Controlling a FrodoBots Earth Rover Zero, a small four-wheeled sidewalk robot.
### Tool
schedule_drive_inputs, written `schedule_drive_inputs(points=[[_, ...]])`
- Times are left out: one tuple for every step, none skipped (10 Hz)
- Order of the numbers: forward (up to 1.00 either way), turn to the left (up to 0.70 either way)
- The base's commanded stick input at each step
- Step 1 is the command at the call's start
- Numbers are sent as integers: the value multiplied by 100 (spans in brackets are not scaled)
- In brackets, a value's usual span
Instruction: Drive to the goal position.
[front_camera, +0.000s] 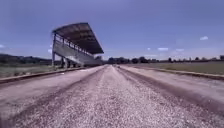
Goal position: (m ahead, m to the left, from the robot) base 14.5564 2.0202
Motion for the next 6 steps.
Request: schedule_drive_inputs(points=[[100, 13], [100, 0], [100, 0], [100, 0], [100, 0], [100, 0]])
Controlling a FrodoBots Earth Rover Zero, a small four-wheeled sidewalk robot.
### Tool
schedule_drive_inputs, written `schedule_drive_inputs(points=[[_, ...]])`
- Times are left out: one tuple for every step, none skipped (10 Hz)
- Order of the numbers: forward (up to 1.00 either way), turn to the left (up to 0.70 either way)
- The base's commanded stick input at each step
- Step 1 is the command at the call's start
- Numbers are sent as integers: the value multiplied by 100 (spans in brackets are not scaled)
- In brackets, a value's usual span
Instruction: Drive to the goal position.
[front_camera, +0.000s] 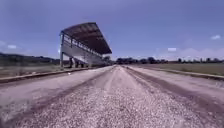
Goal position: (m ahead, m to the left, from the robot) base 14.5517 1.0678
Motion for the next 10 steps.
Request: schedule_drive_inputs(points=[[100, 0], [100, 0], [100, 0], [100, 11], [100, 27], [100, 26], [100, 15], [100, 4], [100, 0], [100, 0]])
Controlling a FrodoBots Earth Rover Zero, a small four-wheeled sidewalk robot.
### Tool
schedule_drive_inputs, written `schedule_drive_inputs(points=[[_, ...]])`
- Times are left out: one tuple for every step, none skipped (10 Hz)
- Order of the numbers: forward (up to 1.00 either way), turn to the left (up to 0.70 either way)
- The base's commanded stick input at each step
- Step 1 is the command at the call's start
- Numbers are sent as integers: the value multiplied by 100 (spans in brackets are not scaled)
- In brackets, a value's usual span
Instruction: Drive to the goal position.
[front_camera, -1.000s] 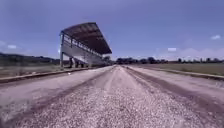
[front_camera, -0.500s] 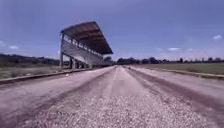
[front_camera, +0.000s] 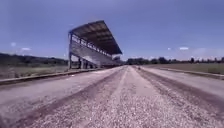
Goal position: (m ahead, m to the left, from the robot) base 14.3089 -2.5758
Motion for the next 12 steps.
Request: schedule_drive_inputs(points=[[100, 0], [100, 0], [100, 0], [100, 0], [100, 0], [100, 0], [100, 0], [100, -2], [100, -9], [100, -17], [100, -25], [100, -20]])
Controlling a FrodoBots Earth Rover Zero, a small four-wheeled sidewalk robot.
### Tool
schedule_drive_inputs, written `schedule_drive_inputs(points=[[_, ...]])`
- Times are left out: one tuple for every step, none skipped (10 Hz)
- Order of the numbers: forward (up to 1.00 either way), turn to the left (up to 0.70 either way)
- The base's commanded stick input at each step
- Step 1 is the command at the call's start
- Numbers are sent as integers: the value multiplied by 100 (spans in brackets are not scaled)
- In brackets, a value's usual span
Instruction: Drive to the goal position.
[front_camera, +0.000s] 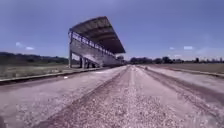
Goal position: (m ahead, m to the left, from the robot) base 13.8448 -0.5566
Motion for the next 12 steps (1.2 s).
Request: schedule_drive_inputs(points=[[100, -10], [100, -1], [100, 0], [100, 0], [100, 0], [100, 0], [100, 0], [100, 0], [100, 0], [100, 0], [100, 0], [100, 0]])
